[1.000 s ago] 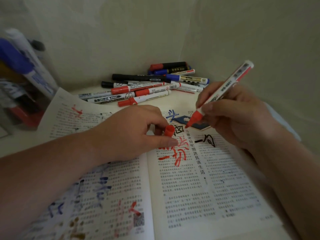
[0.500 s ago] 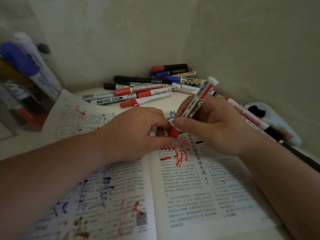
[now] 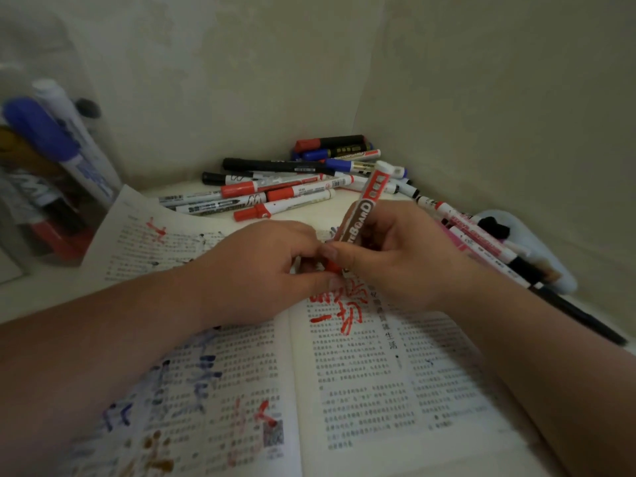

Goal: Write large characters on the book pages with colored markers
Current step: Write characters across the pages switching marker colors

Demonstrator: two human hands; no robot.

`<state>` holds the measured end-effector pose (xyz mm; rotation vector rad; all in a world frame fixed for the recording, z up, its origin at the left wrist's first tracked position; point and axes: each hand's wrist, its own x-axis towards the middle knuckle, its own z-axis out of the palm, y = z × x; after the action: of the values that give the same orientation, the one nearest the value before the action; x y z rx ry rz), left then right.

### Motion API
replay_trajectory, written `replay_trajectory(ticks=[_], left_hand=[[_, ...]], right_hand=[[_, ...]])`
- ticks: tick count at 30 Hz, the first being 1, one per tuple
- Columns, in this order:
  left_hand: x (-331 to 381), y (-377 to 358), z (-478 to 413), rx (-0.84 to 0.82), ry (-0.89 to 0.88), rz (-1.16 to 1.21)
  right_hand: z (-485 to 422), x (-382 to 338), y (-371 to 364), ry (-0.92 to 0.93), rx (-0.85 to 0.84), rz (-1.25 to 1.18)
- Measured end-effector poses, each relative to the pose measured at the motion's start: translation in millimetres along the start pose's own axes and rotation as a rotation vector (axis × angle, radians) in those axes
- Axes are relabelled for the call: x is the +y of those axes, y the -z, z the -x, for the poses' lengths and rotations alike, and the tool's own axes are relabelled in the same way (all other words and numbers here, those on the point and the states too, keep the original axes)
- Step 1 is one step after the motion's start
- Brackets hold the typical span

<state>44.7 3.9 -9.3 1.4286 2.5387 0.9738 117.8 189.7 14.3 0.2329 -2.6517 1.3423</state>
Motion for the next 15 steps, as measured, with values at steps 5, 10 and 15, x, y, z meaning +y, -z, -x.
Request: replay_trajectory(ticks=[5, 10, 15], left_hand=[[0, 1, -1, -0.014, 0.034, -0.018], [7, 6, -1, -0.049, 0.078, 0.018], [7, 5, 1, -0.026, 0.116, 0.118]], right_hand=[[3, 1, -1, -0.035, 0.035, 0.048], [2, -3, 7, 0.088, 0.372, -0.169], [7, -12, 0, 0.227, 0.516, -0.193]])
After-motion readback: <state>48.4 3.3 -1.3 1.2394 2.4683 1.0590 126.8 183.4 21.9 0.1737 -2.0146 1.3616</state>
